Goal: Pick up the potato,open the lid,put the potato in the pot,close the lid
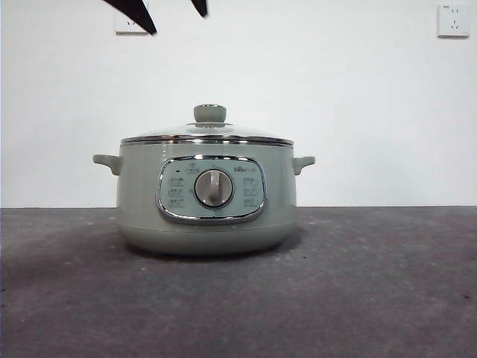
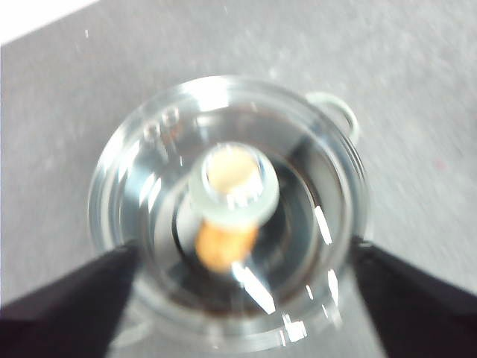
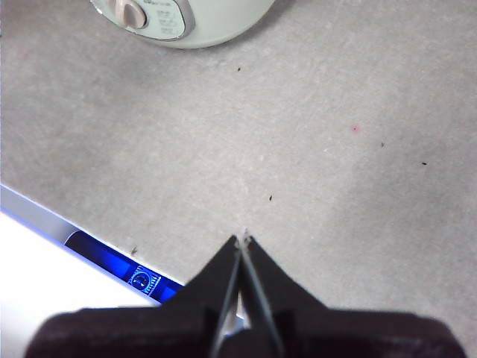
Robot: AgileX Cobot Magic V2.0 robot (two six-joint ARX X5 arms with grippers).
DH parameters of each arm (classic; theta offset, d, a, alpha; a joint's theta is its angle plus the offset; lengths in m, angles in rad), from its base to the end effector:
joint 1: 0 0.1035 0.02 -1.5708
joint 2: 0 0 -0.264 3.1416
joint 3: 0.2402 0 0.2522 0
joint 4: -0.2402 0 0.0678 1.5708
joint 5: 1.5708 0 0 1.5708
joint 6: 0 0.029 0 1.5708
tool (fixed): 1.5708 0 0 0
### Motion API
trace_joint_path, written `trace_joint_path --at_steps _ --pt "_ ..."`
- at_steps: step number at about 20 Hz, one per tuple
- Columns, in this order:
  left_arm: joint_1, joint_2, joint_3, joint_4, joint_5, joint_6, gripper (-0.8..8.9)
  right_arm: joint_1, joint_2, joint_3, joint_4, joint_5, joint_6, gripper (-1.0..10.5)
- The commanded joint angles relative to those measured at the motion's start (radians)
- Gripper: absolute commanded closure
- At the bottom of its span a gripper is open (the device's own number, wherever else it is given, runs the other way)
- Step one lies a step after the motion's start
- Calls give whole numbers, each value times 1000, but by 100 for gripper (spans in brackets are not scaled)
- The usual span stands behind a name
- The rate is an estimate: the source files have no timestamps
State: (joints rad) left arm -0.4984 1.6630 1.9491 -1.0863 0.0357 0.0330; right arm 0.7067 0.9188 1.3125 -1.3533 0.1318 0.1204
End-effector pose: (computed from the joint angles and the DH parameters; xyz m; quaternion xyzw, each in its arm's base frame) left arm 0.2892 -0.1586 0.4236 0.1040 0.3751 -0.2493 0.8868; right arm 0.0925 0.0740 0.3837 -0.1364 0.4360 0.2257 0.8605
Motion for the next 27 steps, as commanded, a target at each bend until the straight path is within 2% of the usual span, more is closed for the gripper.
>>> trace_joint_path --at_steps 1,7,20,24,27 --pt "-5 -53 -4 -49 -1 6 815 0 0 -9 -3 3 10 958" --pt "-5 -157 -4 -211 -2 4 816 0 0 -8 -3 7 10 958" --pt "6 -155 -4 -16 -4 11 816 0 0 -8 -3 7 10 958" --pt "33 -156 -13 -235 -48 111 816 0 0 -8 -2 7 10 958" --pt "42 -204 -137 -205 -55 174 816 0 2 -8 -2 7 10 958"
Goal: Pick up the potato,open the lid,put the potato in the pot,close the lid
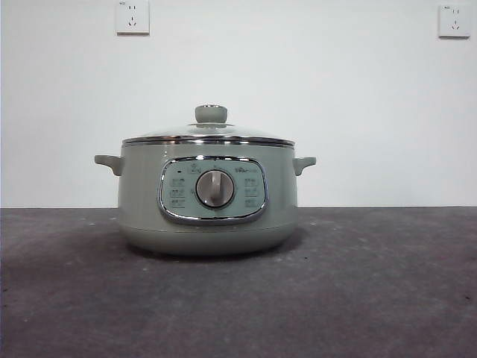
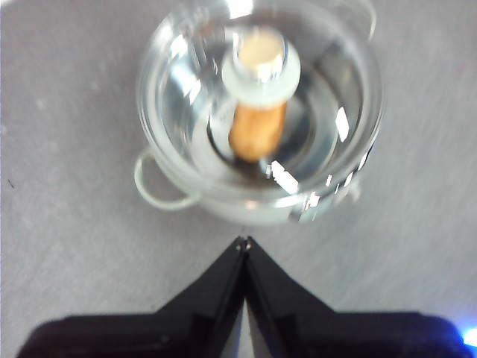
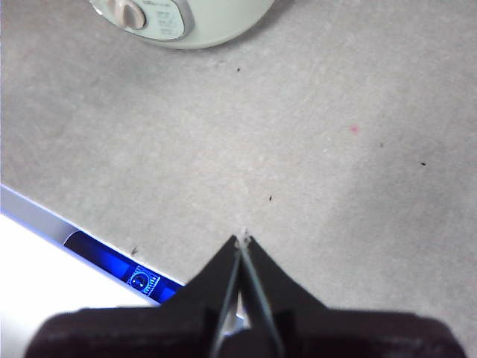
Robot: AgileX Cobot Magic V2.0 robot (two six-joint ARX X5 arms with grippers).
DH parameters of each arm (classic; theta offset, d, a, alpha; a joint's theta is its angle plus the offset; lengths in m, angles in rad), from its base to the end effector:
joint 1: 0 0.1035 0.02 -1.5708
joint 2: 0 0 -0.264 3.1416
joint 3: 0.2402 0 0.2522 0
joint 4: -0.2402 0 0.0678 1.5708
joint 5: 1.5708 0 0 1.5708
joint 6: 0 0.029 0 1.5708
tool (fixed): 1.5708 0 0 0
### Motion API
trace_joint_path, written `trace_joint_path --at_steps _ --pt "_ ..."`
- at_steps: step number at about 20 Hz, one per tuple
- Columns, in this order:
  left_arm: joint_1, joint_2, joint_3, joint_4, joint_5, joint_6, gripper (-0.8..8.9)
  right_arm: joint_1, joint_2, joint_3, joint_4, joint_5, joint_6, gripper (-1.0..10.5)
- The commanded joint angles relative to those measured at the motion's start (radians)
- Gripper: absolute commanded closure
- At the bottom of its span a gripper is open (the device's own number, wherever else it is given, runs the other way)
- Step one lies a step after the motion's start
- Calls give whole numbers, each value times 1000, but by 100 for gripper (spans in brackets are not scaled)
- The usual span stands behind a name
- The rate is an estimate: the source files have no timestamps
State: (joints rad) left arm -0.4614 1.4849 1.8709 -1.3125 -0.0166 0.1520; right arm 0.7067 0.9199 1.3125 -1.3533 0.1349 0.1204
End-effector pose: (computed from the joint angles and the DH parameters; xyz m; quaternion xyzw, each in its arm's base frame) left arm 0.2329 -0.1153 0.4369 0.1717 0.4179 -0.2297 0.8620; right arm 0.0928 0.0741 0.3836 -0.1372 0.4361 0.2243 0.8607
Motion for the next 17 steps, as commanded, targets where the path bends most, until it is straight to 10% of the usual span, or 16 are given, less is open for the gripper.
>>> trace_joint_path --at_steps 1,10,17 --pt "11 -60 -122 64 -3 63 816 0 0 -8 -2 4 10 958" --pt "192 -711 -1345 1299 -2 -16 816 0 0 -8 -2 4 10 958" --pt "380 -1229 -1843 1454 -10 -153 816 0 0 -8 -2 4 10 958"
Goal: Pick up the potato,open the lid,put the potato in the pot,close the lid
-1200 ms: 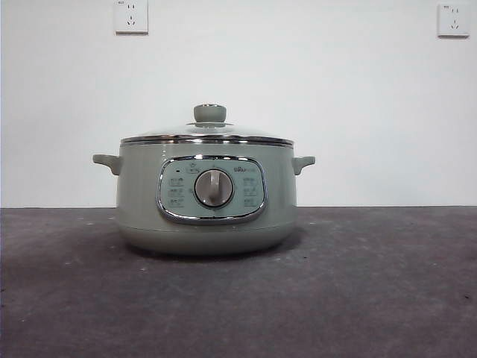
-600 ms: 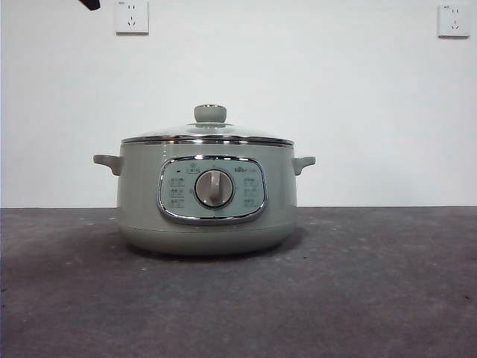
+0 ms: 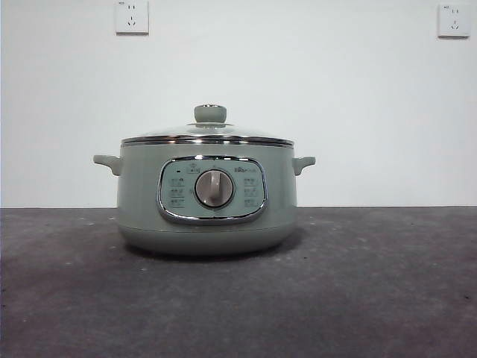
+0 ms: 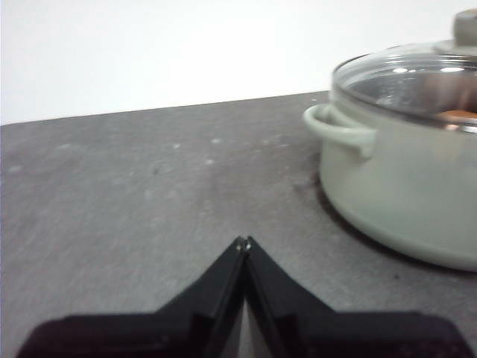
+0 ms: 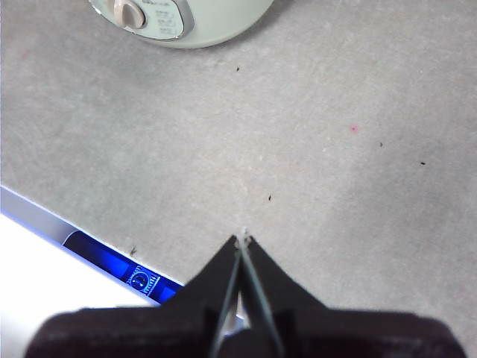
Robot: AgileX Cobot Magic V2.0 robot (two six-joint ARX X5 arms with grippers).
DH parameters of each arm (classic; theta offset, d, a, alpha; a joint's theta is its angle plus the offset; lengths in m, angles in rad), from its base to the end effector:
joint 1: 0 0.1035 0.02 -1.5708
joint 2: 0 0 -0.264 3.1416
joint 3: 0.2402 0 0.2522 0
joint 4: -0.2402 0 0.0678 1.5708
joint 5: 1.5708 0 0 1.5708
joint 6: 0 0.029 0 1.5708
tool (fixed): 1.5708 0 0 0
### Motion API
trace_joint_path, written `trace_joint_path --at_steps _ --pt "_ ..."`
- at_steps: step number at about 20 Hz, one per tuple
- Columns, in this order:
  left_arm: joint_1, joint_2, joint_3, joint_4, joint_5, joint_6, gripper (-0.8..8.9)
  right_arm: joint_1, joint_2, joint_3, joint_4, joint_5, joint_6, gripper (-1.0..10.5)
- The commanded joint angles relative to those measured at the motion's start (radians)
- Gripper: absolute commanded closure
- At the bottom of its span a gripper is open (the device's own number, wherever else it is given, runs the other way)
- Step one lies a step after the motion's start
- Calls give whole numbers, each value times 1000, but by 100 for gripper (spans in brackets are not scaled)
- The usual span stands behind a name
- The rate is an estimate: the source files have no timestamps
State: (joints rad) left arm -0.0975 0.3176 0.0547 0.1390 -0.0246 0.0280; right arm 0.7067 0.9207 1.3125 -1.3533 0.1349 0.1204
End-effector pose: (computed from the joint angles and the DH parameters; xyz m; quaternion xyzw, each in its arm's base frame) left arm 0.1169 -0.0107 0.1683 0.0177 0.0613 -0.0372 0.9973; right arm 0.0930 0.0743 0.3835 -0.1374 0.4364 0.2242 0.8605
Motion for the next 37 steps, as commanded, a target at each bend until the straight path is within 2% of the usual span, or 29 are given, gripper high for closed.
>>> trace_joint_path --at_steps 1,7,10,30,31,32,34,37 --pt "27 -97 -41 -21 -2 -28 816 0 0 -8 -1 4 10 958" --pt "124 -242 -47 -220 -2 -19 816 0 0 -8 -2 4 10 958" --pt "146 -315 -47 -308 8 11 816 0 0 -8 -2 4 10 958" --pt "146 -247 -46 -306 32 28 816 -1 -5 -8 -1 4 9 958" --pt "146 -245 -46 -306 32 28 816 -19 -14 -9 -6 12 3 957" --pt "146 -245 -46 -306 32 28 816 -53 -22 -13 1 31 -59 957" --pt "146 -245 -46 -306 32 28 816 -143 -60 -68 123 37 -132 957" --pt "146 -245 -46 -306 32 28 816 -325 -200 -338 571 0 -137 957"
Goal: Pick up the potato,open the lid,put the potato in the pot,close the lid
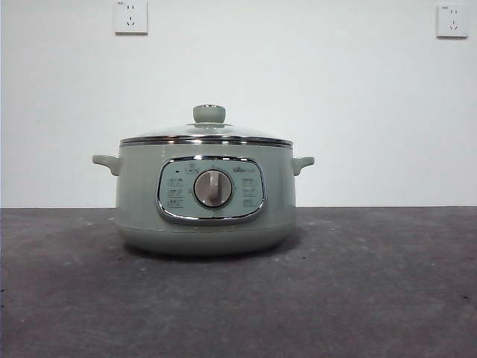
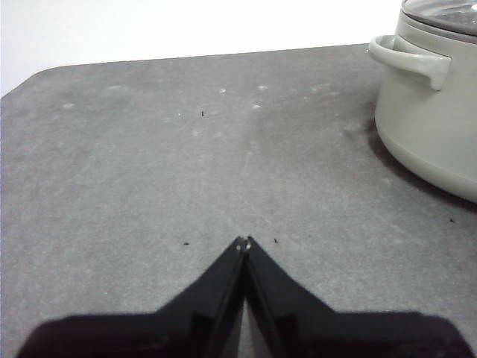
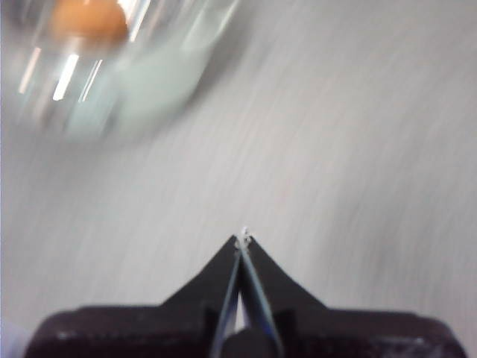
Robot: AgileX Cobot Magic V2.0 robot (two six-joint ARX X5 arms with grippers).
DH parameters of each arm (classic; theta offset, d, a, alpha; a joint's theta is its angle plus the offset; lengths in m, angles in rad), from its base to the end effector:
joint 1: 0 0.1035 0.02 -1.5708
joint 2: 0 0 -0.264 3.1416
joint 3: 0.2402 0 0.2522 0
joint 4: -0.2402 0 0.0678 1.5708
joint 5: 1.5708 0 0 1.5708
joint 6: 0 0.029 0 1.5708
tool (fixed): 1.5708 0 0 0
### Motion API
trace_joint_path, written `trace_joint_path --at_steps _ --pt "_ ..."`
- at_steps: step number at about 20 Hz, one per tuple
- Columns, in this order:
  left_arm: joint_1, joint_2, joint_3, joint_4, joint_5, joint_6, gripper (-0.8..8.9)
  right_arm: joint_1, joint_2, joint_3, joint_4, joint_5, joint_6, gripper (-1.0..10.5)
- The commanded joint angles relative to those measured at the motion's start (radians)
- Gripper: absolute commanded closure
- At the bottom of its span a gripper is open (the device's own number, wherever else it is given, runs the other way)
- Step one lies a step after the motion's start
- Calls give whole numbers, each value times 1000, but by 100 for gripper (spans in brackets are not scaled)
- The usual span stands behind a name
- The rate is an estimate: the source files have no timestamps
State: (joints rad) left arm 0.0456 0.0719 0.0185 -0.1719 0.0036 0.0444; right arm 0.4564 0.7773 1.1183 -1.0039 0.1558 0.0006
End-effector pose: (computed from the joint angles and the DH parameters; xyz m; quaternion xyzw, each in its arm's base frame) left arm 0.0988 0.0044 0.1477 0.0193 0.1128 0.0184 0.9933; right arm 0.1085 0.0482 0.3678 -0.0978 0.3103 0.1415 0.9349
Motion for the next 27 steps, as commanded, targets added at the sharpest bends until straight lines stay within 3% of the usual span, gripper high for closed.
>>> trace_joint_path --at_steps 1,4,7,11,17,27 --pt "3 0 -10 5 4 11 816 -144 -123 -280 395 -61 0 957" --pt "3 0 -10 4 3 11 816 -304 -324 -657 805 -159 26 946" --pt "3 0 -10 4 4 11 816 -431 -538 -972 1022 -217 40 946" --pt "3 0 -10 4 3 11 816 -492 -672 -1103 1021 -241 40 946" --pt "3 0 -10 5 3 11 816 -496 -718 -1104 866 -246 -35 946" --pt "3 0 -10 5 3 11 816 -497 -769 -1104 823 -213 3 946"
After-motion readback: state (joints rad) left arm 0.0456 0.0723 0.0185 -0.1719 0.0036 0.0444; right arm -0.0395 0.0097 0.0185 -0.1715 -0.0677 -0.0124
